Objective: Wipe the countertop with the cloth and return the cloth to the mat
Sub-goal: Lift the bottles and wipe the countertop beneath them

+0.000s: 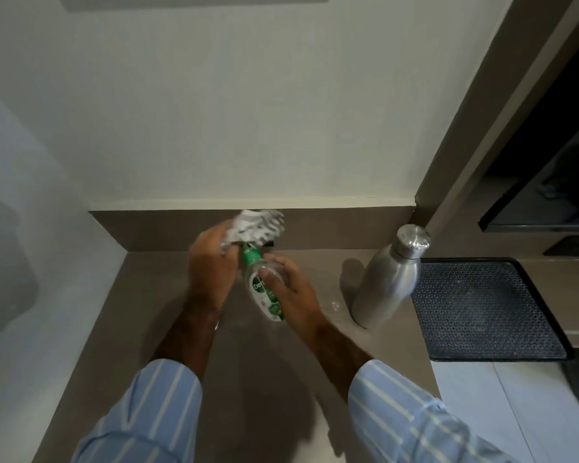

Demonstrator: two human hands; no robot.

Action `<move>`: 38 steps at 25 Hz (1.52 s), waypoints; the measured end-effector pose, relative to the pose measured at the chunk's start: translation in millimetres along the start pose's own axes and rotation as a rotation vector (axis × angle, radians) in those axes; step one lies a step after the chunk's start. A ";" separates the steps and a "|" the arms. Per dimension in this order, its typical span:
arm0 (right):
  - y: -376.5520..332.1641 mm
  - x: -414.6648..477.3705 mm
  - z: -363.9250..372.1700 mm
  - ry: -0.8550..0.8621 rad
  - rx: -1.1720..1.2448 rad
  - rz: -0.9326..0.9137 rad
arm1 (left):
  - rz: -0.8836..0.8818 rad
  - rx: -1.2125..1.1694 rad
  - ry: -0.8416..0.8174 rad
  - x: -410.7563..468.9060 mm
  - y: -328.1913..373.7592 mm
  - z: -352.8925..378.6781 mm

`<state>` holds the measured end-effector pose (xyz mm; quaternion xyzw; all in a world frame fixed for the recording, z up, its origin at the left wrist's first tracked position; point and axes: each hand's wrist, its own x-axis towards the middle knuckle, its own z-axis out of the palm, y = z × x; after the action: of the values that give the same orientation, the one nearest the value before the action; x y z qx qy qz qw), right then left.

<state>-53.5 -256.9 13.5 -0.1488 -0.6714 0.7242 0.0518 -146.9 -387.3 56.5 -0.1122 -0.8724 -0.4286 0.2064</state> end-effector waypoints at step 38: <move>-164.5 -14.7 -122.7 0.176 -0.091 -0.324 | 0.578 0.342 -0.737 -144.7 -60.5 167.7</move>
<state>-25.0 -128.2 171.5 -0.1035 -0.7114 0.6595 0.2196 -85.0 -293.7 -143.7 -0.4578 -0.8785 -0.1364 0.0101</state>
